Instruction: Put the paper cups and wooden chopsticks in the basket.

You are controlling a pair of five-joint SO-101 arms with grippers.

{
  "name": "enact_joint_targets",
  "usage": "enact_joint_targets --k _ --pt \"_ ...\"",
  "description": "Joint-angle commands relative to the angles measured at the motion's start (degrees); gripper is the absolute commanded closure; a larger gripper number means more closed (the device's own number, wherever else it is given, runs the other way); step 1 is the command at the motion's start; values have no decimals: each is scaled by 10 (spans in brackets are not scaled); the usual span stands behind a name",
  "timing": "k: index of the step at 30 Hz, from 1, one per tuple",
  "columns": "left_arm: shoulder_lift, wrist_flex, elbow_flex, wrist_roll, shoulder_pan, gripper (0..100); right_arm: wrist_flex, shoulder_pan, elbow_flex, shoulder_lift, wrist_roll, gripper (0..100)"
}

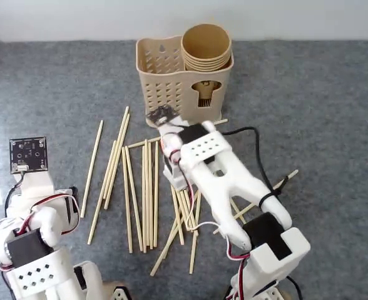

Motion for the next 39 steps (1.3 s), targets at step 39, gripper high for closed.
enact_joint_targets --k 39 --pt "1 -4 -6 -2 -1 789 212 -44 -264 123 29 988"
